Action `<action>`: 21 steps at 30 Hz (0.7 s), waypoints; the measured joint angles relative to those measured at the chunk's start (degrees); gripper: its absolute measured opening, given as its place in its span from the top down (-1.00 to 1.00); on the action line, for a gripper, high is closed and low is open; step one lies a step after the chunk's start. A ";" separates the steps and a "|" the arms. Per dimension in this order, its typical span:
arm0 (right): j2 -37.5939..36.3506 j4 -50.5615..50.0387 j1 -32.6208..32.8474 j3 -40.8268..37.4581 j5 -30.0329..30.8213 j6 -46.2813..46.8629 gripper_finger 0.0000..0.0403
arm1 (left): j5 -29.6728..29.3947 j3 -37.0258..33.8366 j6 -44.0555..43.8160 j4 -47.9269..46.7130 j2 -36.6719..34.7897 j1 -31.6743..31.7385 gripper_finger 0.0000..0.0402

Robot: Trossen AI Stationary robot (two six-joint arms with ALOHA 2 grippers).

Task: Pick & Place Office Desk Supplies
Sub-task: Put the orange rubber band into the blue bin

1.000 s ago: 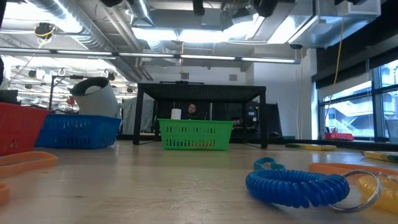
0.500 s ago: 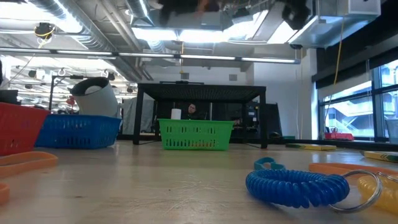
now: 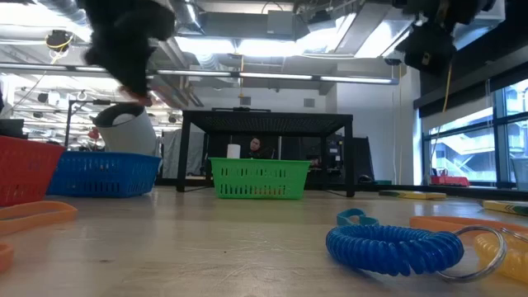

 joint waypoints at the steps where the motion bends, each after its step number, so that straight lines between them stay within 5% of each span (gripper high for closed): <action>1: 1.11 0.69 1.00 0.02 0.86 0.01 0.00 | 0.03 -0.40 -2.26 -1.90 0.22 -0.26 0.98; 8: 7.73 0.72 7.06 0.04 6.92 -0.40 0.00 | 2.75 -6.73 -14.38 -3.82 0.27 -0.86 0.98; 21: 20.72 0.74 14.33 0.04 7.10 4.47 0.00 | 3.03 -11.57 -25.20 -3.74 0.31 -0.73 0.87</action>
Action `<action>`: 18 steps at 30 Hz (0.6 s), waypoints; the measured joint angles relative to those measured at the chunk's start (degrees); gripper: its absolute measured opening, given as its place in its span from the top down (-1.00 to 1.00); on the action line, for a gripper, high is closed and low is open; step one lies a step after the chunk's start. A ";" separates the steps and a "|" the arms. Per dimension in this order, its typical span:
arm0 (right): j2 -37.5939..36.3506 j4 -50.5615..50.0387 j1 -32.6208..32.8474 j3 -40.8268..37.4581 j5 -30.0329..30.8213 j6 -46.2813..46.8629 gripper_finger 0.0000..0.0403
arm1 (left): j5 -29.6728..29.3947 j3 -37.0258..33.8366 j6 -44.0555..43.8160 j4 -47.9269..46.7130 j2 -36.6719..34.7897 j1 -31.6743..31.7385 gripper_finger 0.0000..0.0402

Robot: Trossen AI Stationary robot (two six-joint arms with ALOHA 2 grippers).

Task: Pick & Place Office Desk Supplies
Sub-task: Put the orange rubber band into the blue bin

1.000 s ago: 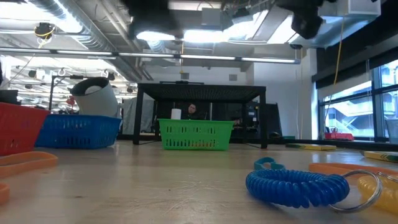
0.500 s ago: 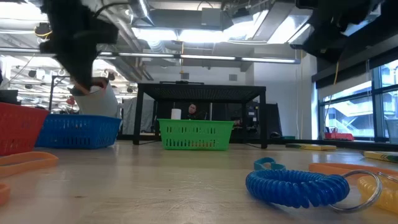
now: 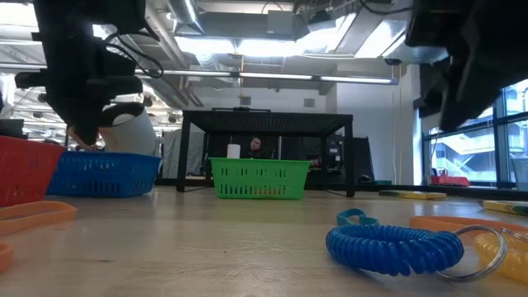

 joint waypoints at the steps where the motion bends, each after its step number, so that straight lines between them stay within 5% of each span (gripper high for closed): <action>1: 0.75 0.02 0.42 0.00 0.01 0.42 0.00 | -0.01 0.00 -0.03 -0.01 0.00 0.06 0.83; 11: 6.28 1.43 4.08 0.00 0.87 1.97 0.00 | -0.48 0.00 -3.50 -1.24 -0.16 0.11 0.39; 18: 7.83 1.91 6.27 0.00 4.56 -4.46 0.00 | -4.76 4.07 -4.40 -4.04 -3.12 -0.12 0.29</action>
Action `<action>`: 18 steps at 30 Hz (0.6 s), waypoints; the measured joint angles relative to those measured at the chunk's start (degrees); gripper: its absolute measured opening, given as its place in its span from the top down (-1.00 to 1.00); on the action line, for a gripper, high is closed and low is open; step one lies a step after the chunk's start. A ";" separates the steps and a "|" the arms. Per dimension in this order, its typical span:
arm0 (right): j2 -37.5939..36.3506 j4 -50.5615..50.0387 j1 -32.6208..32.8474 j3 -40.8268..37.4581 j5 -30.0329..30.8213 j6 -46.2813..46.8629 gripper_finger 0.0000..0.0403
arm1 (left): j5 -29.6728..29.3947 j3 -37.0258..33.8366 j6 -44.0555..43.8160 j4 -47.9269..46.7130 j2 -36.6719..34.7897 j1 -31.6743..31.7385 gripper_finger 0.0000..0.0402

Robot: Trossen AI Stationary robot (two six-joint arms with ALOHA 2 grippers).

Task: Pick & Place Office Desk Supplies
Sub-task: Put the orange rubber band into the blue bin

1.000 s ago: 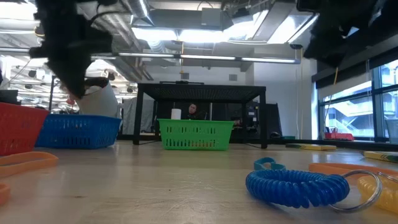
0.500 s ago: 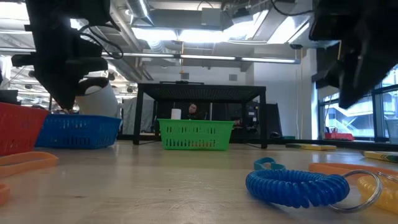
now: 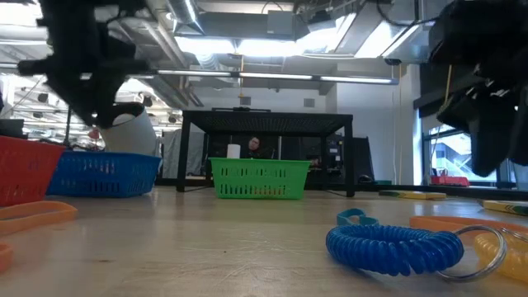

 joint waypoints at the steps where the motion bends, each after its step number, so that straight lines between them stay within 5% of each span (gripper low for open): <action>1: 0.00 0.25 0.24 0.00 1.21 -1.43 0.00 | -1.34 1.03 0.00 0.04 -0.57 -0.22 0.29; 9: 1.07 4.76 0.60 -0.01 8.45 -9.38 0.00 | -13.28 12.05 4.12 3.56 -2.41 -4.51 0.33; 18: 8.54 8.86 0.60 0.01 10.96 -10.23 0.00 | -19.36 16.95 19.00 20.15 -2.39 -9.48 0.34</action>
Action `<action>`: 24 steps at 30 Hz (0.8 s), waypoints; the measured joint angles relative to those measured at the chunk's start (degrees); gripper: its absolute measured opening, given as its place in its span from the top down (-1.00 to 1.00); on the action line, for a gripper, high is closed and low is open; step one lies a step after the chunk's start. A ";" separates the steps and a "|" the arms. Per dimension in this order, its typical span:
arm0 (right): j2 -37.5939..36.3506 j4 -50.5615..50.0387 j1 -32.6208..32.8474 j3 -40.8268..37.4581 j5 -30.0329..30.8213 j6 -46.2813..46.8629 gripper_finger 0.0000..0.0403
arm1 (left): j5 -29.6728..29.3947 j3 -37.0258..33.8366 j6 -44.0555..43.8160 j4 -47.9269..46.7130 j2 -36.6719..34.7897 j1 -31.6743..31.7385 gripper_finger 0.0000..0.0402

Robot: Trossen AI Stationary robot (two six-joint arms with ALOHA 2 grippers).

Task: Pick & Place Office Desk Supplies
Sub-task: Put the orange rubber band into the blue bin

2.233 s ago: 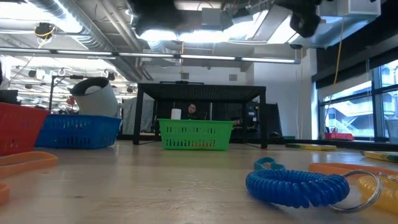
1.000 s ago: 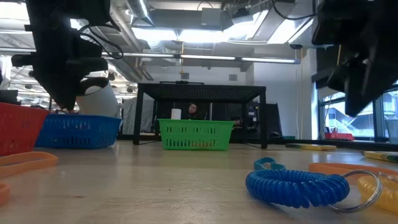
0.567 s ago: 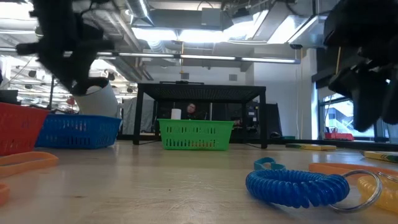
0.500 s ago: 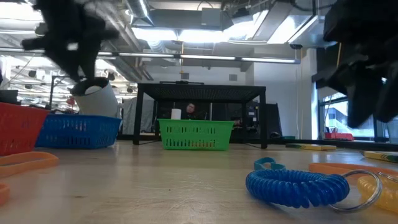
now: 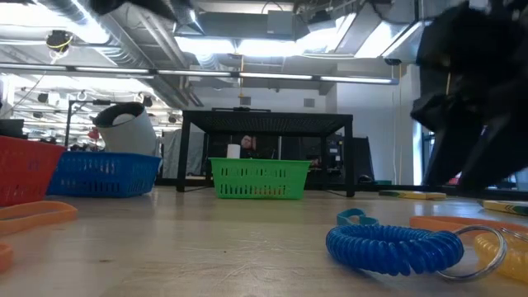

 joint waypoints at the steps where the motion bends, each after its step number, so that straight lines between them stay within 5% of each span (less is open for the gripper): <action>1: 0.79 0.05 -0.02 -0.01 0.31 0.25 0.00 | -0.60 0.01 1.24 1.83 0.00 -0.41 0.34; 11: 5.43 3.16 0.00 0.15 -1.75 5.38 0.10 | -3.09 0.03 7.61 11.49 0.63 -1.79 0.35; 21: 5.86 3.15 -0.07 0.19 -2.47 9.78 0.90 | -5.08 0.05 9.88 18.59 0.87 -1.79 0.36; 24: 5.86 3.14 -0.07 0.19 -2.51 11.20 0.95 | -5.01 0.04 14.51 21.72 0.87 -1.79 0.36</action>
